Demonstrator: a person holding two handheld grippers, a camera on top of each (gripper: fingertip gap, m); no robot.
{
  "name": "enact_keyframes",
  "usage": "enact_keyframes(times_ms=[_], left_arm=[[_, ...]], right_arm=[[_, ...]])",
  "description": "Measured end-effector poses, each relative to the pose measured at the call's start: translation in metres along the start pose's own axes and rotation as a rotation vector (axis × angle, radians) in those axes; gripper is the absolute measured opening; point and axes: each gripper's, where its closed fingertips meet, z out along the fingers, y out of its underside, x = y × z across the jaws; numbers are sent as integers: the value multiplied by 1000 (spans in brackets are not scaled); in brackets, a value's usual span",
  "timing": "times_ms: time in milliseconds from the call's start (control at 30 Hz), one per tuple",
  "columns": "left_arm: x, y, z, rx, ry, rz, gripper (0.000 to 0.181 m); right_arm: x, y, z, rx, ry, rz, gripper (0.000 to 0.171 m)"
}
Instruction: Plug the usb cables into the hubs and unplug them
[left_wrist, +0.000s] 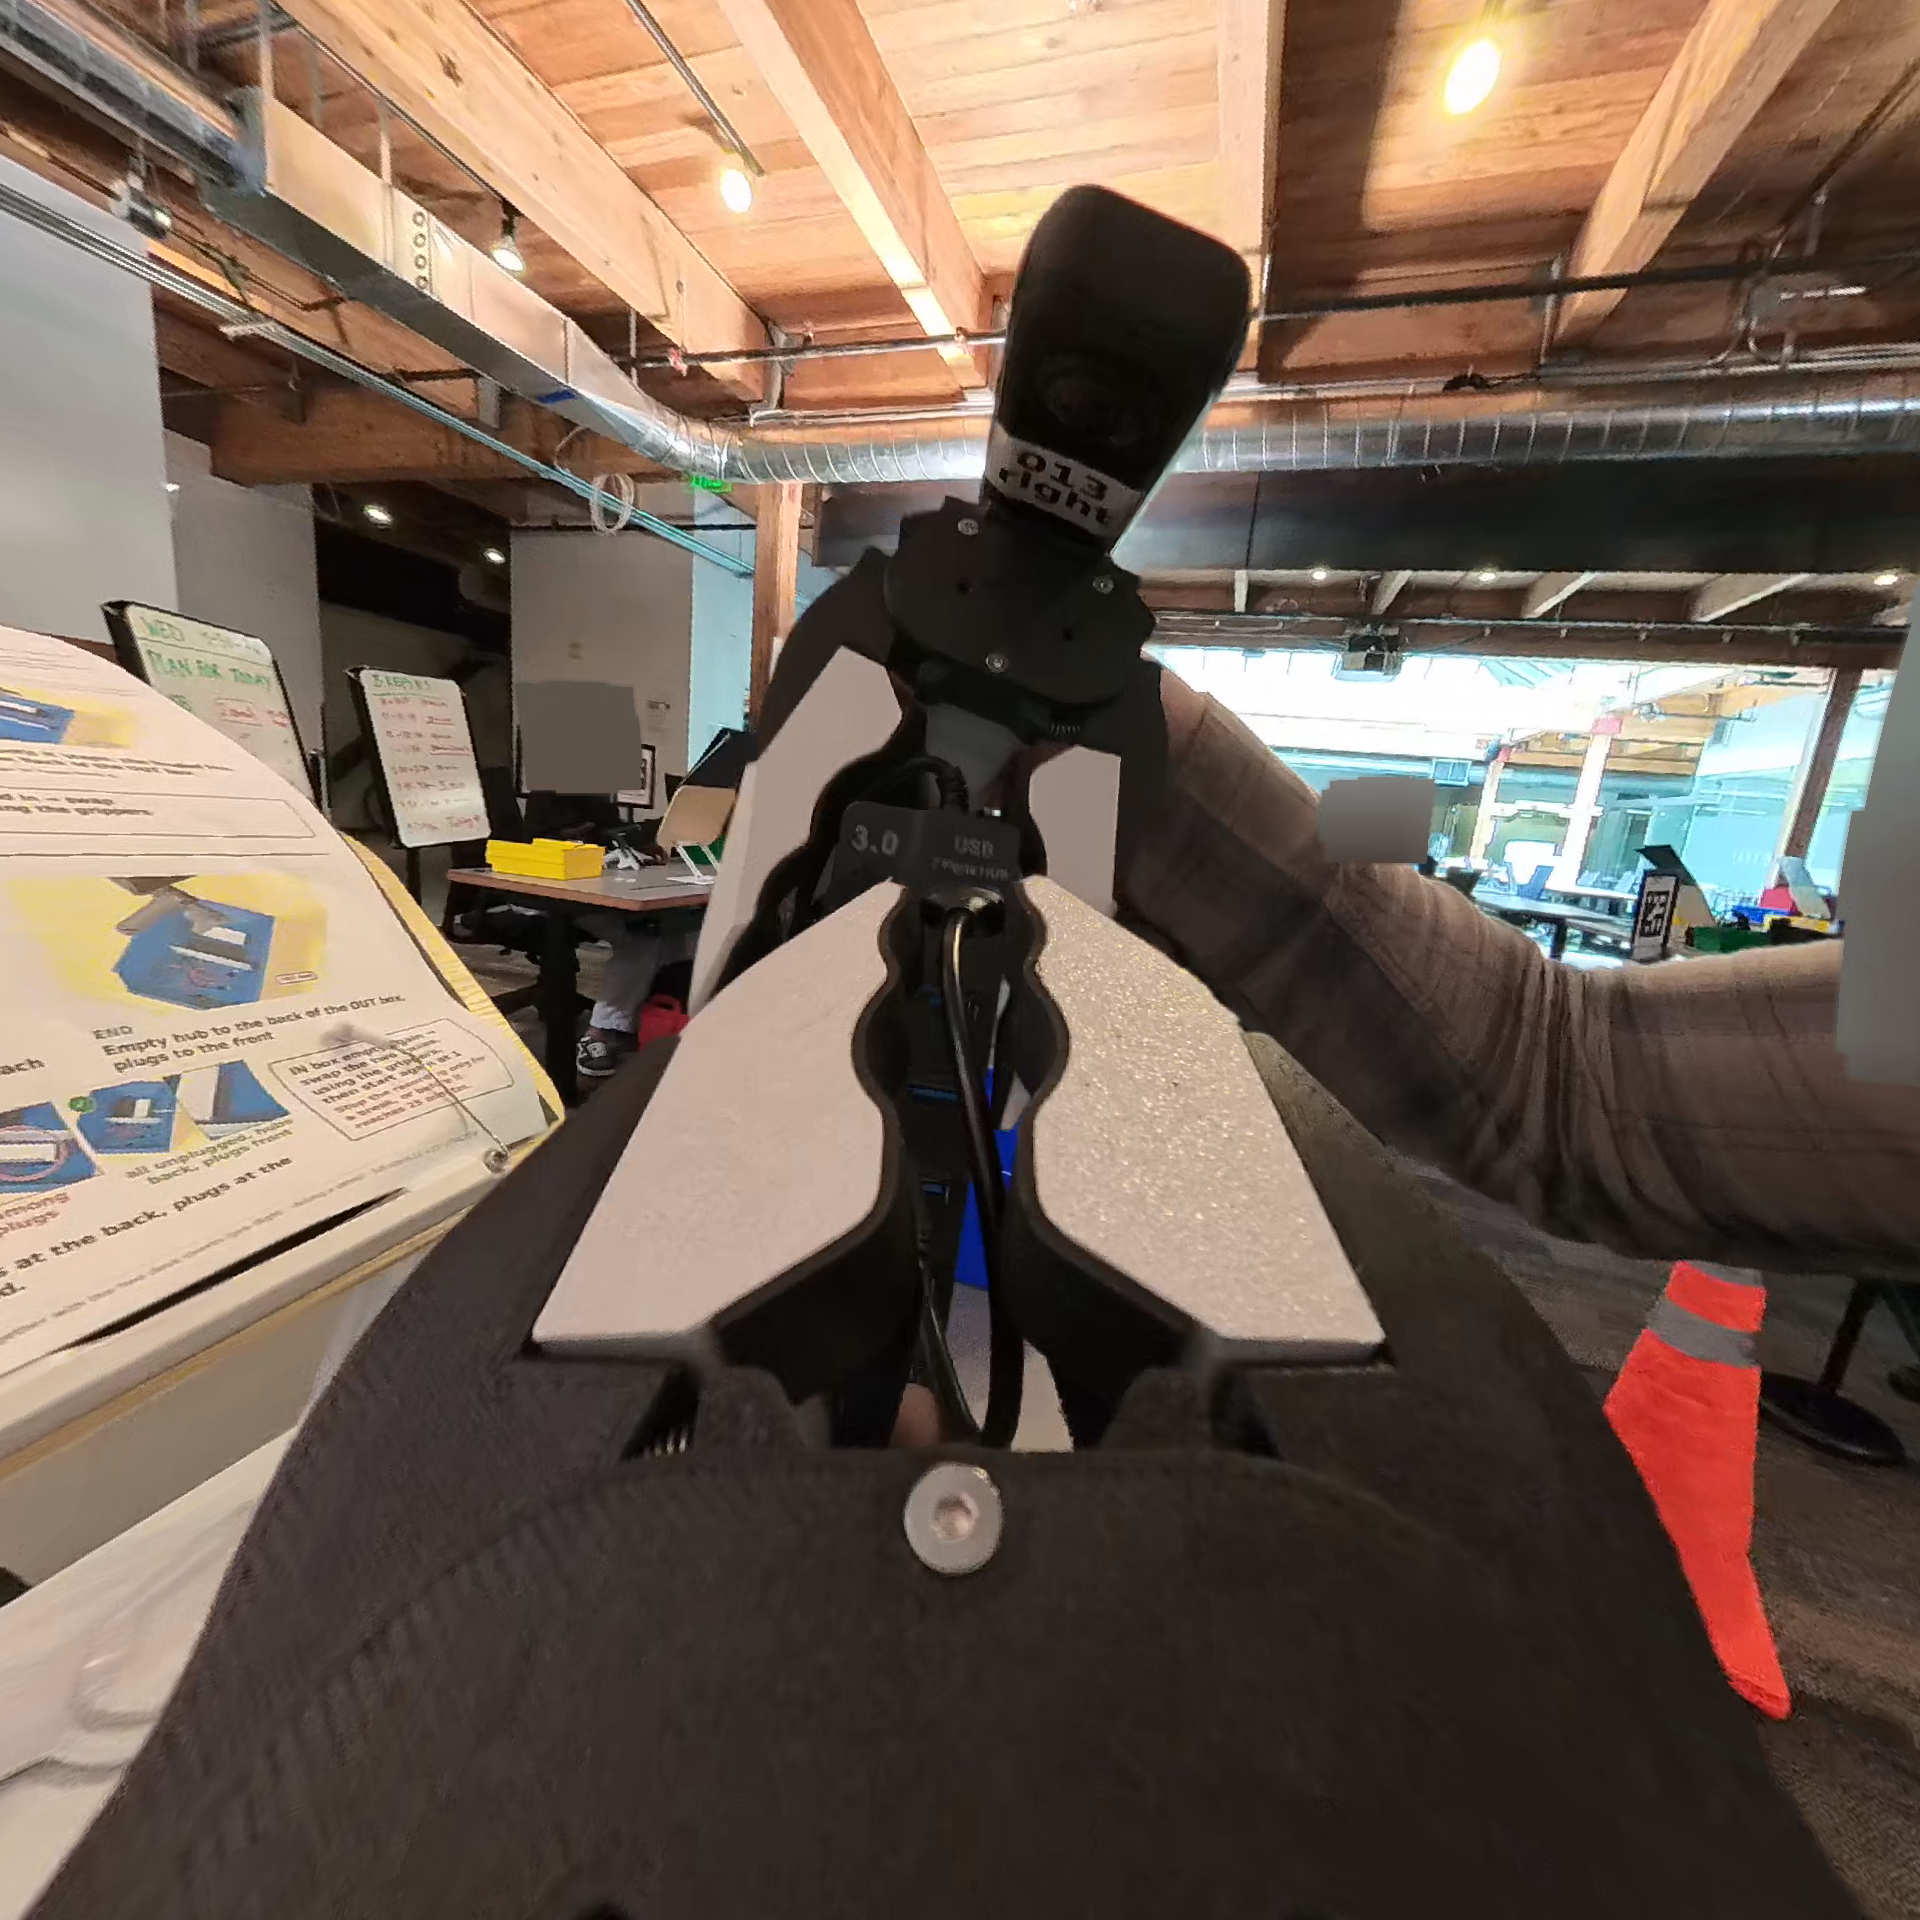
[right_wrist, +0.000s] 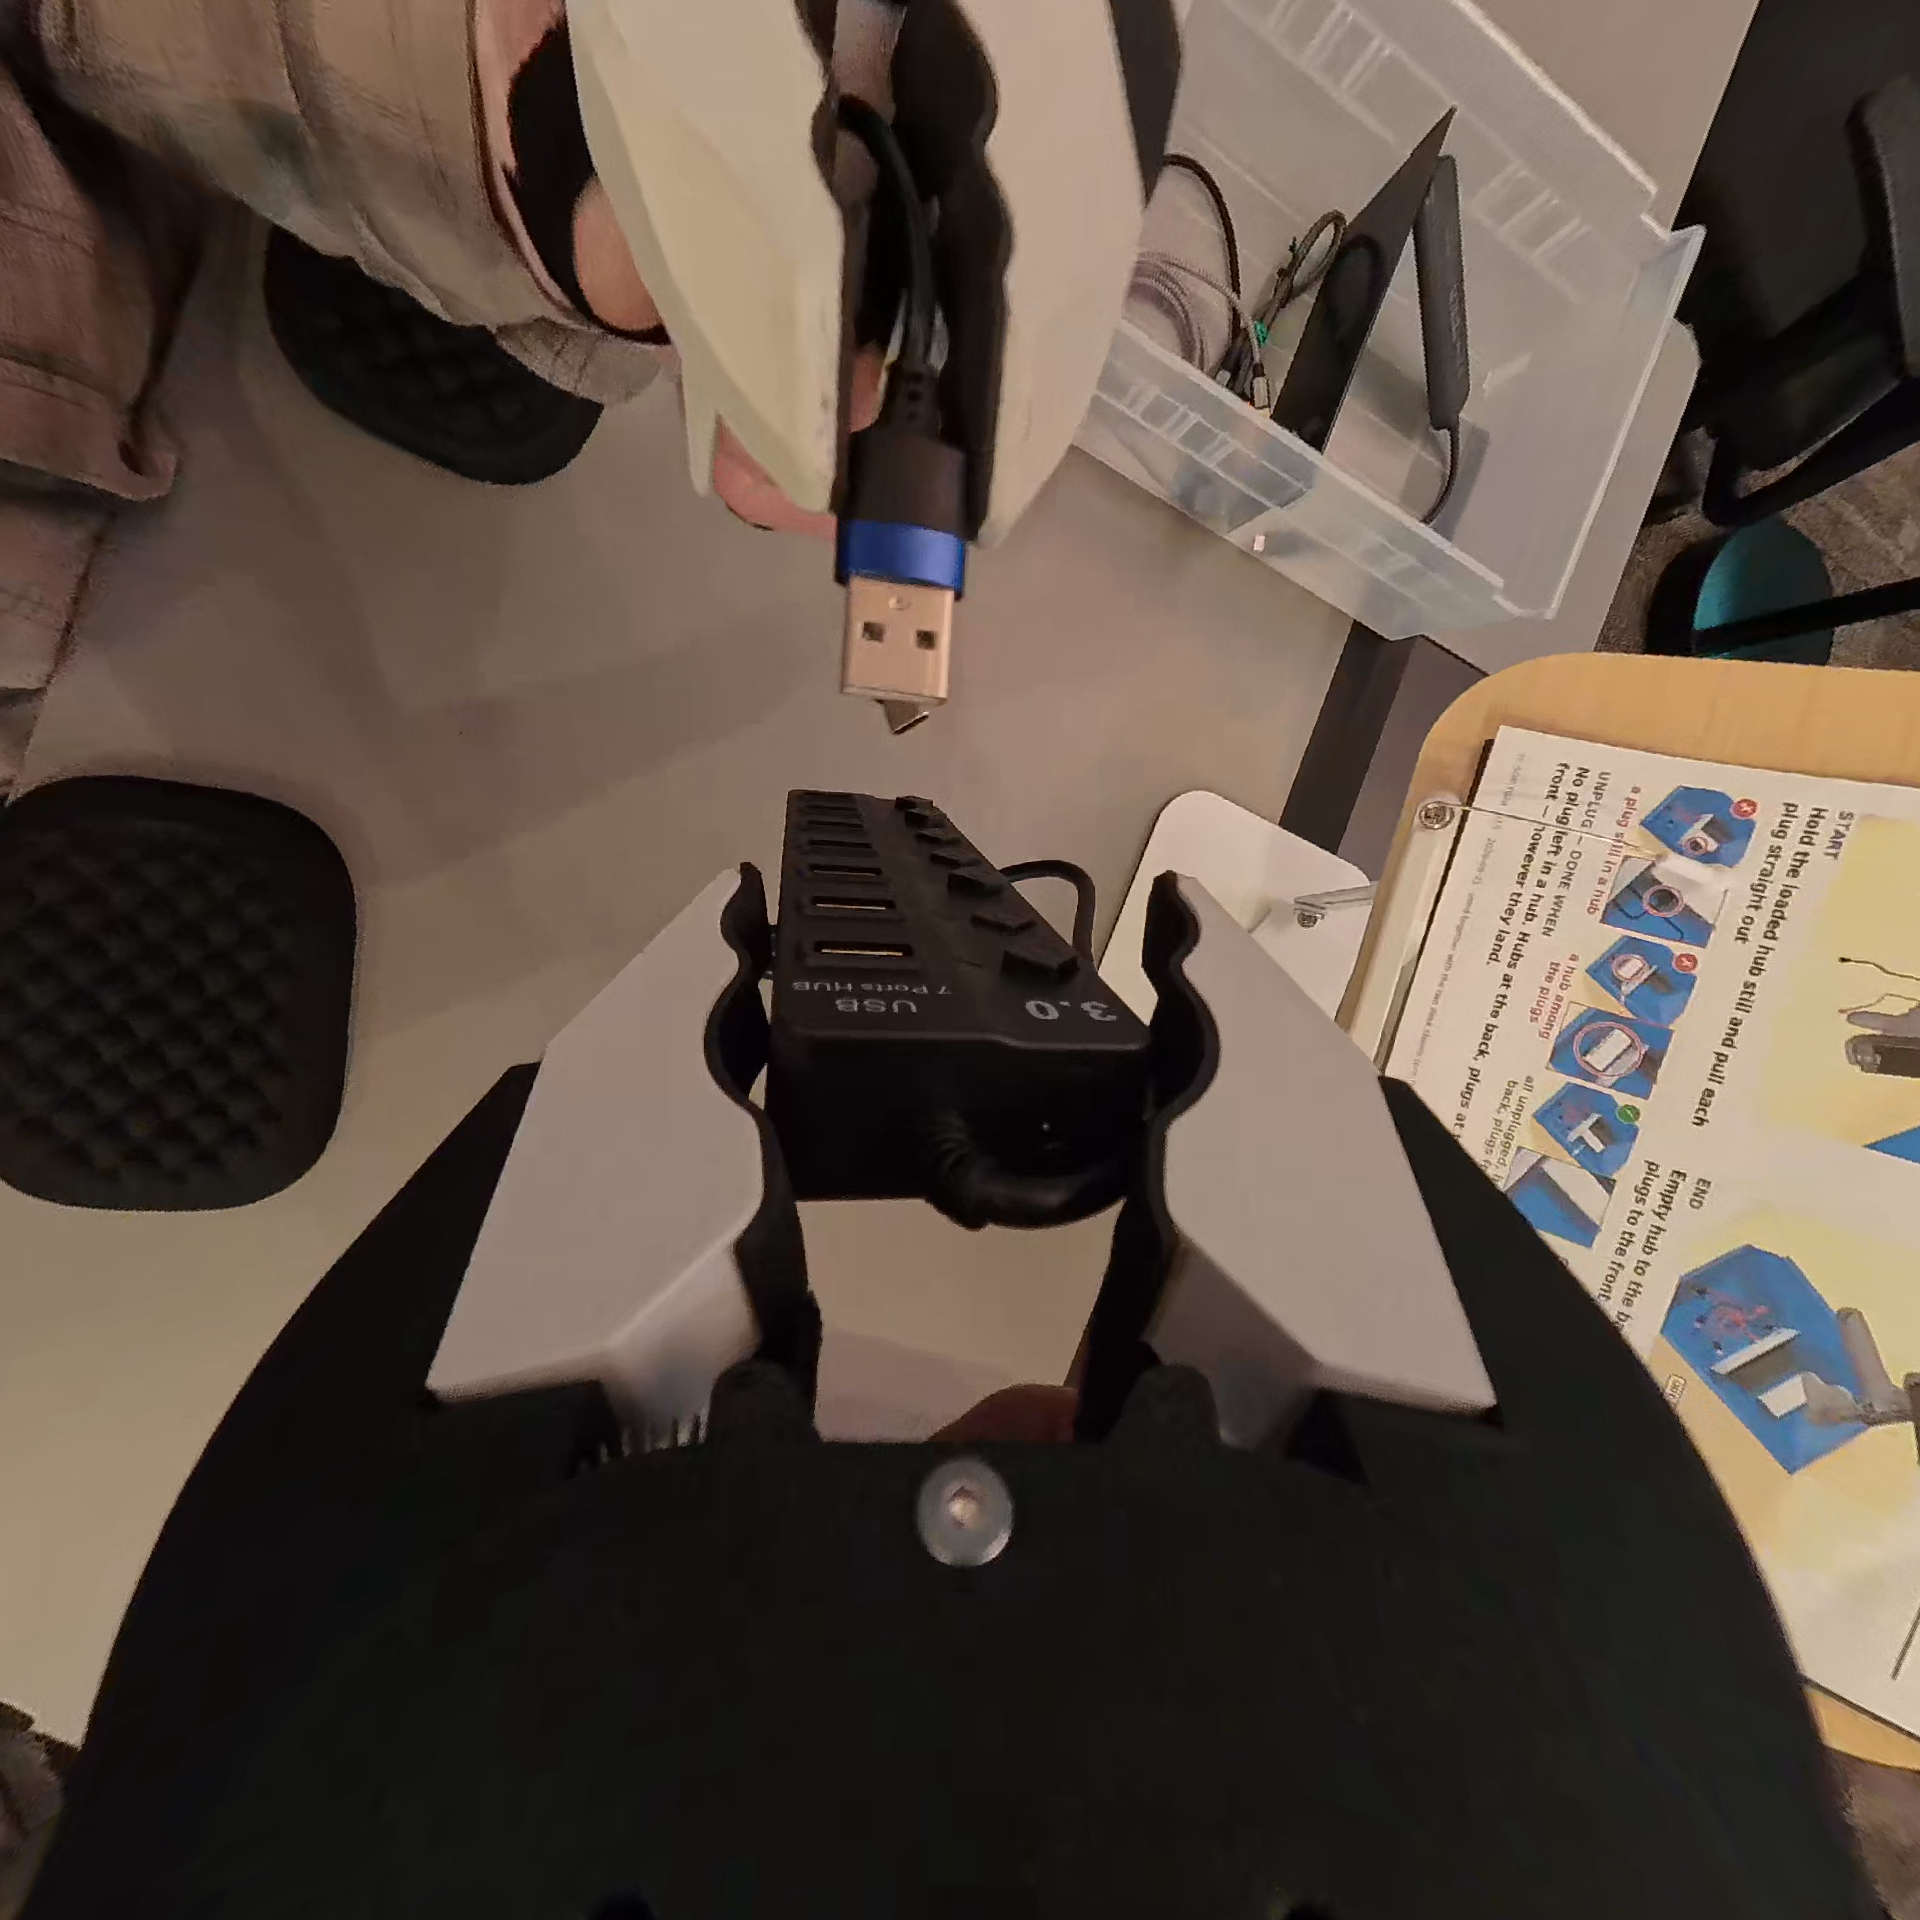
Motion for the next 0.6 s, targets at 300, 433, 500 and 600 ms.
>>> enact_keyframes(times_ms=[300,433,500,600], left_arm=[[1,-41,38,-33,81,137,15],[-24,-47,30,-20,53,185,15],[-31,-42,23,-16,47,170,15],[-41,-25,23,-74,30,132,15]], right_arm=[[12,-5,-7,17,10,-21,73],[17,-2,-17,16,20,-8,73],[18,3,-20,9,22,5,73],[21,9,-19,2,19,16,73]])
